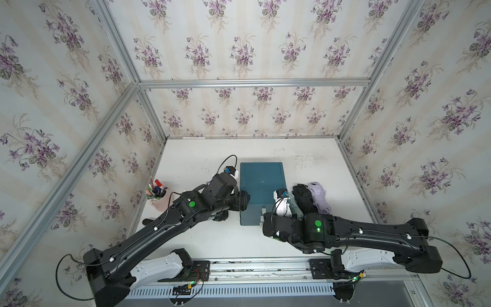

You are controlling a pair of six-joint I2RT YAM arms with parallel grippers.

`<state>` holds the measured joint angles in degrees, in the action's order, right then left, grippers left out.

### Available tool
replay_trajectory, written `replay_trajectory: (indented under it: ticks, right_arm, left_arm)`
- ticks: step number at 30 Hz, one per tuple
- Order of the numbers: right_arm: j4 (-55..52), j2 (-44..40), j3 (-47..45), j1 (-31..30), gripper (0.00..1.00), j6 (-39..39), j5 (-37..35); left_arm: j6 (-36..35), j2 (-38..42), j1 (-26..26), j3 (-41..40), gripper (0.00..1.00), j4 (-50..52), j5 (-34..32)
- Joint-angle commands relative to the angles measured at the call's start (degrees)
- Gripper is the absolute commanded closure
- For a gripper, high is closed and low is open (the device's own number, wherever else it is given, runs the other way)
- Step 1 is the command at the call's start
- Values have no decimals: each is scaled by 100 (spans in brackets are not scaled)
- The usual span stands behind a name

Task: Place the umbrella in the drawer by color
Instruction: Move the storage box to the center of the board.

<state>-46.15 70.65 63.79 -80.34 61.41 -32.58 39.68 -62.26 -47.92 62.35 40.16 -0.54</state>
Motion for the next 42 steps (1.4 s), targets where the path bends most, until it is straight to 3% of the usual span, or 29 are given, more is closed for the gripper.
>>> replay_trajectory:
  ticks: [1, 7, 12, 18, 26, 34, 42]
  right_arm:
    - [704, 132, 38, 224, 51, -589, 489]
    - [731, 516, 210, 492, 61, -778, 529]
    - [804, 620, 259, 763, 82, -904, 487]
    - [856, 763, 393, 1158, 96, -1208, 505]
    - [1144, 975, 373, 1439, 100, -1480, 595]
    - [1532, 1012, 275, 1484, 100, -1761, 674]
    - [1700, 903, 92, 1574, 100, -1725, 673]
  left_arm:
    - [-213, -96, 11, 85, 27, 124, -301]
    - [-299, -307, 21, 144, 29, 127, -506]
    - [-453, -486, 44, 233, 30, 96, -737]
    - [-636, -770, 197, 371, 33, -13, -708]
    - [-768, -1192, 364, 387, 38, -283, -520]
    - [-853, -1619, 709, 498, 51, -407, -392]
    - [-539, -1833, 740, 471, 59, -316, -410]
